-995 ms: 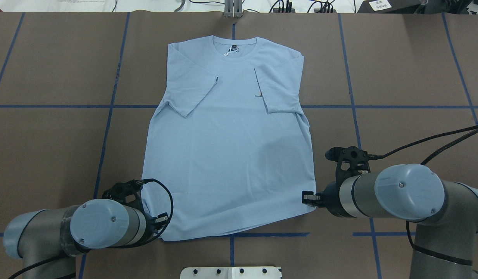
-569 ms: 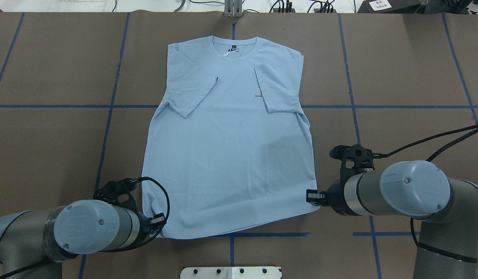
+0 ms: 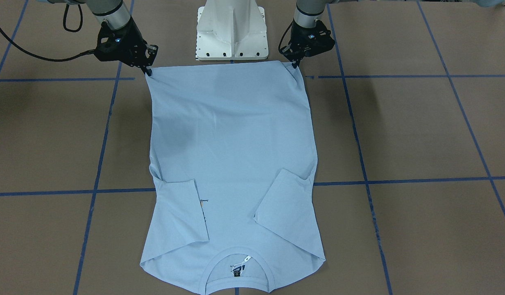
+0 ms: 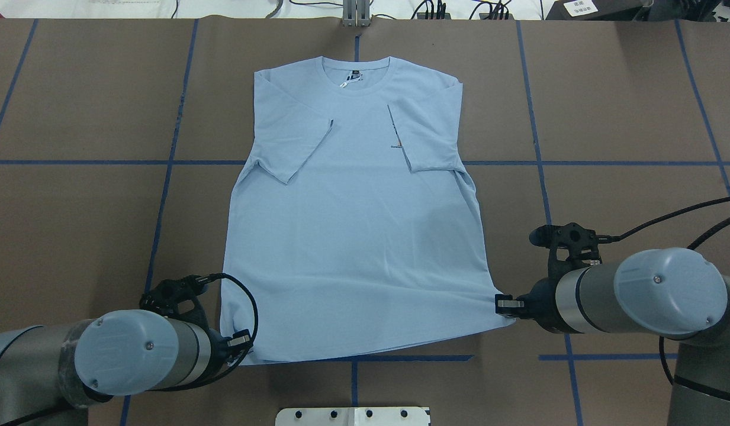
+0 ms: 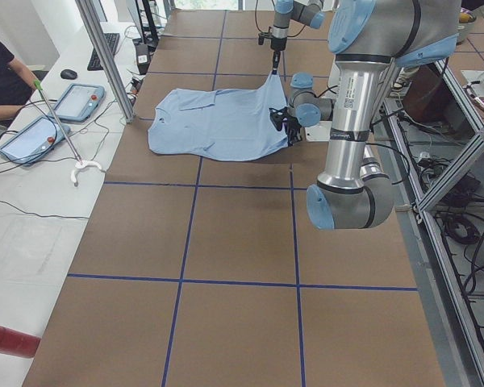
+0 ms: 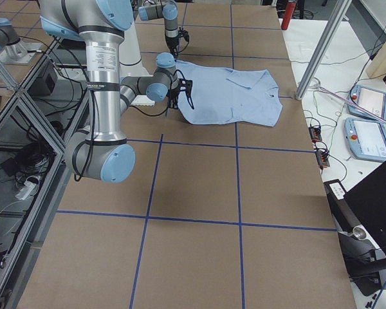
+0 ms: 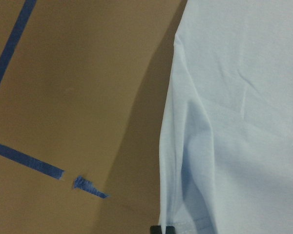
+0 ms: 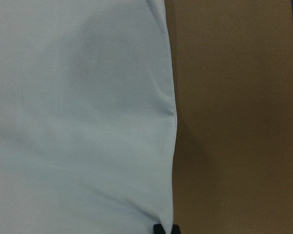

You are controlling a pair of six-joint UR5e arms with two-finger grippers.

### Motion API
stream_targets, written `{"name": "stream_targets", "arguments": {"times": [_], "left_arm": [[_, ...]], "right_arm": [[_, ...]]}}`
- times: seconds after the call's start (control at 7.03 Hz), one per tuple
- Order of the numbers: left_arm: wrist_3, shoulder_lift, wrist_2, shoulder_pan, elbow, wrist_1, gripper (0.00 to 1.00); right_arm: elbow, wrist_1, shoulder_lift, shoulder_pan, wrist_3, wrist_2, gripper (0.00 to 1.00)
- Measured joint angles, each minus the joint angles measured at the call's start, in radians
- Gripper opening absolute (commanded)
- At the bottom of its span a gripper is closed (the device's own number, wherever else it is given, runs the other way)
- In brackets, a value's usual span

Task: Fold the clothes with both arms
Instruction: 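Lift the hem with both grippers and fold it toward the collar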

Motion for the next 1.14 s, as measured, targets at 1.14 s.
{"name": "stream_targets", "arguments": {"times": [1.14], "left_arm": [[0.011,0.0,0.0,0.175,-0.199,0.214,0.0]], "right_arm": [[0.1,-0.002,-0.121,-0.019,-0.005,0.252,0.0]]}}
